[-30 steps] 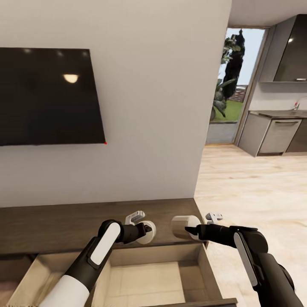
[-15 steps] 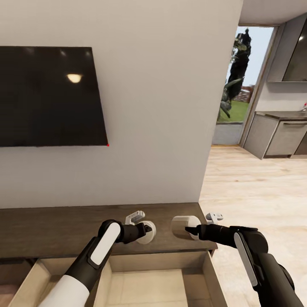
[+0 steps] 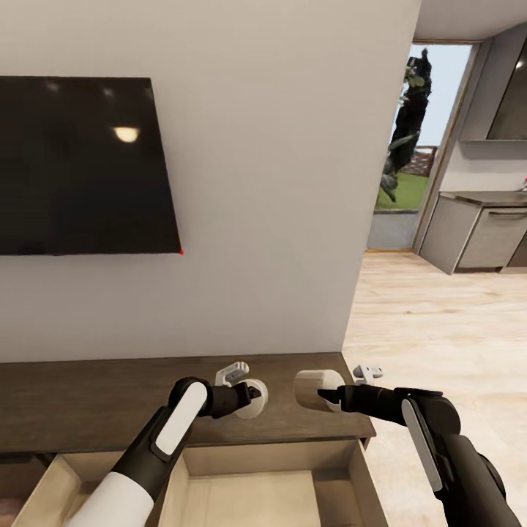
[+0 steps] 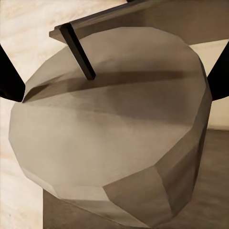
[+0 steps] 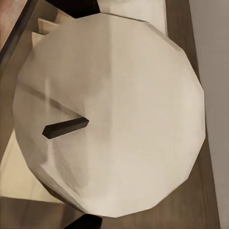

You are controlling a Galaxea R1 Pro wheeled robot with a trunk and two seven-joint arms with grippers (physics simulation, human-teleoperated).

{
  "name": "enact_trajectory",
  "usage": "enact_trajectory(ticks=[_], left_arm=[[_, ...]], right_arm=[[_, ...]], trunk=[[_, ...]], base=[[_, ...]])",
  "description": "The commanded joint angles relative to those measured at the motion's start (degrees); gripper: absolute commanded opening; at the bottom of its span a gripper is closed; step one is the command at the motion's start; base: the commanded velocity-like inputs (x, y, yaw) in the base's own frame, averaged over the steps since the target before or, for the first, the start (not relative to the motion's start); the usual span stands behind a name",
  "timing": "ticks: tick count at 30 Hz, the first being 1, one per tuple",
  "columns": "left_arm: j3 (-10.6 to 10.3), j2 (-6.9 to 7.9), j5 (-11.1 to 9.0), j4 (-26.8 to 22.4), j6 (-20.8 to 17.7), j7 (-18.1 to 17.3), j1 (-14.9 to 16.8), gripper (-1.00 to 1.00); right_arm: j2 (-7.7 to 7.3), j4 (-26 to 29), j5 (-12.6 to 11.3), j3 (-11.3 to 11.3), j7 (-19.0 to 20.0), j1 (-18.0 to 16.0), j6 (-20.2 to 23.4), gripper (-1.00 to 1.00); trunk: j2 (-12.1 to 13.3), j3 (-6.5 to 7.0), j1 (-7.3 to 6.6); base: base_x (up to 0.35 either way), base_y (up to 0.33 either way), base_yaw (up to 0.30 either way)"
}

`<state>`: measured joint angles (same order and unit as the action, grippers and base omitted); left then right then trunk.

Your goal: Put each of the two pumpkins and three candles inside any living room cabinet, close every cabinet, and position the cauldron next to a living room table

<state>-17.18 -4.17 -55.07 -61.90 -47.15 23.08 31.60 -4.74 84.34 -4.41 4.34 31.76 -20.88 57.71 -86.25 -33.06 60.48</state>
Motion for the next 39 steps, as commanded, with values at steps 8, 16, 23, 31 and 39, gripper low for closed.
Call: enact_trajectory(ticks=[8, 16, 23, 31, 39], left_arm=[[-0.4, -0.01, -0.6, -0.1, 0.0, 0.6, 0.0, -1.0], [-0.4, 0.0, -0.6, -0.1, 0.0, 0.6, 0.0, -1.0], [-0.4, 0.04, -0.6, -0.1, 0.0, 0.6, 0.0, -1.0], [-0.4, -0.01, -0.6, -0.1, 0.0, 0.6, 0.0, -1.0], [-0.3, 0.04, -0.6, -0.1, 0.0, 0.6, 0.0, -1.0]], right_arm=[[-0.01, 0.1, -0.6, 0.1, -0.1, 0.0, 0.5, -1.0], [0.01, -0.1, -0.6, 0.1, -0.1, 0.0, 0.4, -1.0], [-0.01, 0.1, -0.6, 0.1, -0.1, 0.0, 0.4, -1.0], [-0.01, 0.1, -0.6, 0.1, -0.1, 0.0, 0.5, -1.0], [-0.01, 0.2, -0.6, 0.1, -0.1, 0.0, 0.5, -1.0]], trunk=[[0.0, -0.06, 0.0], [0.0, -0.06, 0.0], [0.0, -0.06, 0.0], [0.0, -0.06, 0.0], [0.0, -0.06, 0.0]], base=[[0.034, -0.034, 0.0], [0.058, -0.12, 0.0], [0.017, -0.054, 0.0], [0.071, -0.002, 0.0], [0.002, 0.0, 0.0]])
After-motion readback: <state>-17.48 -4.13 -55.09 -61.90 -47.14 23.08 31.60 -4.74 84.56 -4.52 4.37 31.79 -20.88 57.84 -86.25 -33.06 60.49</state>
